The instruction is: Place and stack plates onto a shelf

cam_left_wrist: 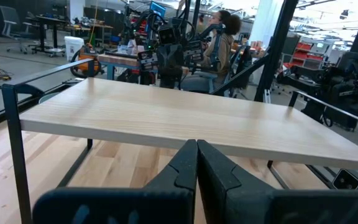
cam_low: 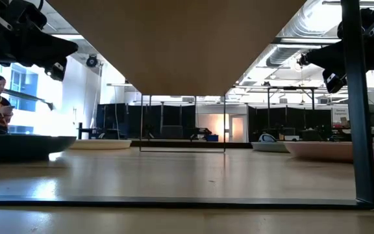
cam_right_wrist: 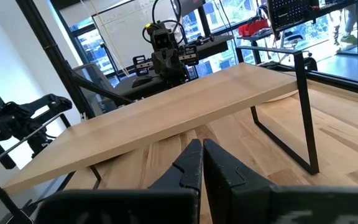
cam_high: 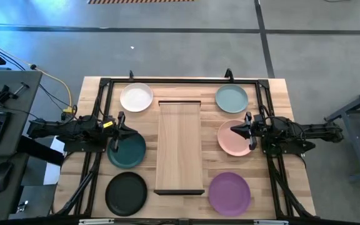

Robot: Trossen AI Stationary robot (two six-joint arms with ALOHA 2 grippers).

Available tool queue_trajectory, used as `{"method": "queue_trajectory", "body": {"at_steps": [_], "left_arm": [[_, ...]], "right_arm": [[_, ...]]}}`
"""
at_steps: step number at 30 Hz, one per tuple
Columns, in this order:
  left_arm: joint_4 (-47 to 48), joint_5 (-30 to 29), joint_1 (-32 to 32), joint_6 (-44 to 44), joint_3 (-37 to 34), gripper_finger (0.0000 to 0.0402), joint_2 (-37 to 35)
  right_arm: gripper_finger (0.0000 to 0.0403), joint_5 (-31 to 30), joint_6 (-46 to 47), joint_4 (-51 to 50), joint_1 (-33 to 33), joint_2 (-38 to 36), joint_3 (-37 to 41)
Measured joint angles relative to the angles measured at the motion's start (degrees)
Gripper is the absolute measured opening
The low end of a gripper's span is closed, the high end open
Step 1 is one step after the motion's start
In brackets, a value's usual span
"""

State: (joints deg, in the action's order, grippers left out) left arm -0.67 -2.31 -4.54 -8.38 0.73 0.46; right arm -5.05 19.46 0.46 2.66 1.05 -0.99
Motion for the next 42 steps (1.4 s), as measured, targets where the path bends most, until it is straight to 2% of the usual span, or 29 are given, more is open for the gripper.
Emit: {"method": "queue_trajectory", "body": {"at_steps": [18, 20, 22, 24, 27, 29, 30, 33, 37, 40, 42], "left_arm": [[0.0, 0.0, 0.0, 0.0, 0.0, 0.0001, 0.0], [0.0, 0.0, 0.0, 0.0, 0.0, 0.0001, 0.0], [0.0, 0.0, 0.0, 0.0, 0.0, 0.0001, 0.0], [0.0, 0.0, 0.0, 0.0, 0.0, 0.0001, 0.0], [0.0, 0.0, 0.0, 0.0, 0.0, 0.0001, 0.0], [0.0, 0.0, 0.0, 0.0, 0.0, 0.0001, 0.0], [0.0, 0.0, 0.0, 0.0, 0.0, 0.0001, 0.0], [0.0, 0.0, 0.0, 0.0, 0.0, 0.0001, 0.0], [0.0, 0.0, 0.0, 0.0, 0.0, 0.0001, 0.0], [0.0, 0.0, 0.0, 0.0, 0.0, 0.0001, 0.0], [0.0, 0.0, 0.0, 0.0, 0.0, 0.0001, 0.0]], "right_arm": [[0.0, -0.9, 0.0, 0.4, 0.0, 0.0, 0.0], [0.0, -1.8, 3.1, 2.4, 0.0, 0.0, 0.1], [0.0, -4.9, 11.1, 9.4, 0.0, 0.0, 0.1], [0.0, -10.4, 17.3, 17.5, 0.0, 0.0, 0.1], [0.0, -25.0, 19.5, 25.2, 0.0, 0.0, 0.0], [0.0, -29.1, 18.7, 29.8, 0.0, 0.5, -0.5], [0.0, -29.2, 17.0, 30.5, 0.0, 1.4, -1.9], [0.0, -29.3, 13.5, 25.9, 0.0, 6.2, -8.4], [0.0, -37.2, 11.3, 14.7, 0.0, 15.5, -19.2], [0.0, -40.4, 14.4, -0.3, -0.3, 21.9, -27.1], [0.0, -37.6, 20.5, -13.2, -1.4, 26.0, -32.4]]}}
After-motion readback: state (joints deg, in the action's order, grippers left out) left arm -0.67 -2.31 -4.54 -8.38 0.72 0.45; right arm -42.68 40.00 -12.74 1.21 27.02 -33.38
